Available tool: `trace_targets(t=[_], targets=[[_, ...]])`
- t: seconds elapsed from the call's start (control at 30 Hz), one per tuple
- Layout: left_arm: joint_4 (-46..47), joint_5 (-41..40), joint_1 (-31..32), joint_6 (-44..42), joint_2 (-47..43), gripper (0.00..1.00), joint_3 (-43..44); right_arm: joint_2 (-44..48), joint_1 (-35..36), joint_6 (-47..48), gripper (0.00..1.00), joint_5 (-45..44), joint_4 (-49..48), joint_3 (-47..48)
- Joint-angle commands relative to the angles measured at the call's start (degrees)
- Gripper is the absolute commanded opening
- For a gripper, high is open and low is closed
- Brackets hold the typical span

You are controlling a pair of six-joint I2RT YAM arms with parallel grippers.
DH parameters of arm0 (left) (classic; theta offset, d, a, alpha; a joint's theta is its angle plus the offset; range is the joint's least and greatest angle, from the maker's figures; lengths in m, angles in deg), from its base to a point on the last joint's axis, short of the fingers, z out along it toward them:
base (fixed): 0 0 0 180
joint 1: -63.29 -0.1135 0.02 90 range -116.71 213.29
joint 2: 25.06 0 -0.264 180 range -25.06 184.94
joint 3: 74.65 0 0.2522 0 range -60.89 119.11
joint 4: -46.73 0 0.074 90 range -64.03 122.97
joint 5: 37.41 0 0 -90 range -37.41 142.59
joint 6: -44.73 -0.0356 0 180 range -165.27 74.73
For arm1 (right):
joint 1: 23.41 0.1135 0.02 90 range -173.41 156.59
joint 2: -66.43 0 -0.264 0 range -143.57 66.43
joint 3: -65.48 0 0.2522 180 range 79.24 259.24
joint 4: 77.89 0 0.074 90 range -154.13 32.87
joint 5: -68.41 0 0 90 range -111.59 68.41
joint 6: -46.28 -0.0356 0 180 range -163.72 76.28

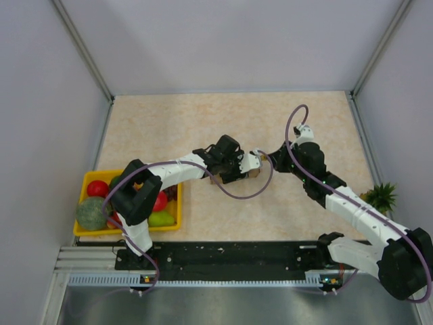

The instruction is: Unpack the express box

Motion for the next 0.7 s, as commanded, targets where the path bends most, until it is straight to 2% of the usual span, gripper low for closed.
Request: trace_targets(t=[0.0,0.67], targets=[[-2.8,-0.7,0.3,-1.3,1.2,0.33,0.5,2.2,-0.4,1.0,0.0,-1.8,-3.1,-0.1],[-3.2,-1.0,0.2,-1.3,1.8,0.31,1.0,-1.1,-0.4,0.3,0.0,1.5,-4.0,-1.2]])
